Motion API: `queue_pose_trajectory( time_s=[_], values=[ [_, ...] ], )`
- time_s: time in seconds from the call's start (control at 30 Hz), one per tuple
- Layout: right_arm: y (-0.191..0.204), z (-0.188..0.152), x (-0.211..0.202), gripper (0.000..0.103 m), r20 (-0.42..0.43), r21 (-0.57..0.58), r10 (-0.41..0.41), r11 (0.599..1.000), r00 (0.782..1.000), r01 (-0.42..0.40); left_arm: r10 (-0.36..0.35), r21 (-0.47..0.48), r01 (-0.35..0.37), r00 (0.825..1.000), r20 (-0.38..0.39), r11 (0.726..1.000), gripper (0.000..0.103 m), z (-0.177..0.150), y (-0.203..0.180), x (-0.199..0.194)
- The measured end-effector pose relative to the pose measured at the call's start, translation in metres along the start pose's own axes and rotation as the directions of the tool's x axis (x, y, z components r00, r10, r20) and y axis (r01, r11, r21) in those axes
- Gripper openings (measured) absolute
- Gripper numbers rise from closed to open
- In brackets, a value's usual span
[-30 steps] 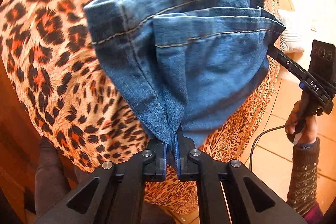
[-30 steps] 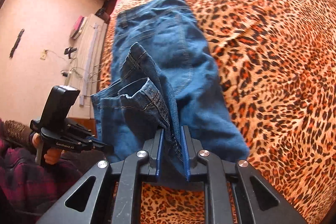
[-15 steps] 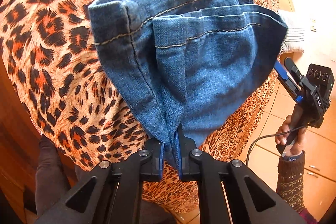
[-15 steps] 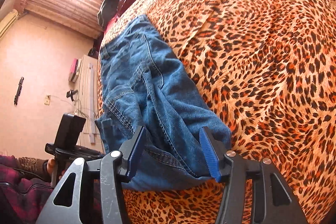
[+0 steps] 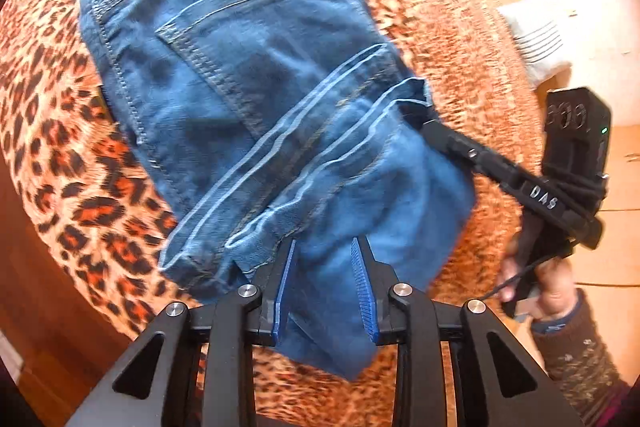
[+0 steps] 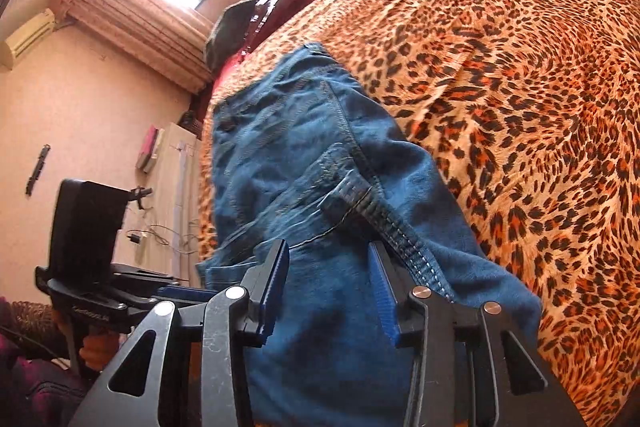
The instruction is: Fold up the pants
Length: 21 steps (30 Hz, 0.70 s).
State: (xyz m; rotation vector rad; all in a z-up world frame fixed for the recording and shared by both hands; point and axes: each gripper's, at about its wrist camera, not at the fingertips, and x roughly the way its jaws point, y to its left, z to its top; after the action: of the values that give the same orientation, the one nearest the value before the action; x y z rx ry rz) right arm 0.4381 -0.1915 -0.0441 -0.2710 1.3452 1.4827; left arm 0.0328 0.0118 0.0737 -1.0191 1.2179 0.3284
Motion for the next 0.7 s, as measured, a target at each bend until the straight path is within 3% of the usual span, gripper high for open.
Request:
queue_pose_trajectory(
  time_s=[0.07,0.1,0.23,0.33,0.37,0.4,0.47,0.53,0.6,0.7],
  values=[
    [-0.011,0.002,0.016,0.015,-0.029,0.024,-0.046,0.999,0.999,0.046,-0.011,-0.032,0.010,0.999,-0.035,0.999,0.019,-0.003,0.017,0.009],
    [-0.015,0.002,0.018,0.013,-0.033,0.045,-0.040,0.998,0.999,0.041,-0.030,-0.048,0.029,0.999,-0.024,0.998,0.012,-0.004,0.024,0.008],
    [-0.016,0.000,-0.007,0.018,0.024,0.111,0.022,0.994,0.999,-0.025,-0.067,-0.066,0.064,0.997,-0.038,0.996,0.014,0.001,0.027,-0.005],
    [-0.010,0.002,-0.025,0.028,0.098,0.110,0.096,0.988,0.991,-0.107,-0.037,0.025,0.037,0.999,-0.016,0.999,0.032,0.003,0.011,-0.016],
    [-0.007,0.005,-0.025,0.030,0.109,0.103,0.094,0.989,0.990,-0.105,-0.026,0.046,0.026,1.000,-0.008,0.999,0.041,0.007,0.005,-0.015],
    [-0.006,0.008,-0.019,0.030,0.106,0.105,0.094,0.989,0.990,-0.105,-0.011,0.060,0.012,1.000,-0.003,0.998,0.043,0.011,0.001,-0.012],
    [-0.010,0.014,0.004,0.030,0.070,0.129,0.041,0.990,0.997,-0.050,0.017,0.071,-0.015,1.000,-0.023,0.997,0.043,0.020,0.001,0.002],
    [-0.023,0.016,0.028,0.023,0.013,0.172,0.013,0.985,1.000,-0.015,0.041,0.084,-0.037,0.998,-0.038,0.996,0.042,0.025,-0.002,0.012],
    [-0.031,0.016,0.017,0.018,0.052,0.225,0.043,0.973,0.998,-0.054,0.045,0.106,-0.039,0.998,-0.046,0.994,0.042,0.025,-0.002,0.012],
    [-0.028,0.006,-0.026,0.029,0.144,0.204,0.043,0.976,0.989,-0.072,0.021,0.139,-0.015,0.999,-0.048,0.990,0.044,0.021,-0.008,0.010]
  ],
)
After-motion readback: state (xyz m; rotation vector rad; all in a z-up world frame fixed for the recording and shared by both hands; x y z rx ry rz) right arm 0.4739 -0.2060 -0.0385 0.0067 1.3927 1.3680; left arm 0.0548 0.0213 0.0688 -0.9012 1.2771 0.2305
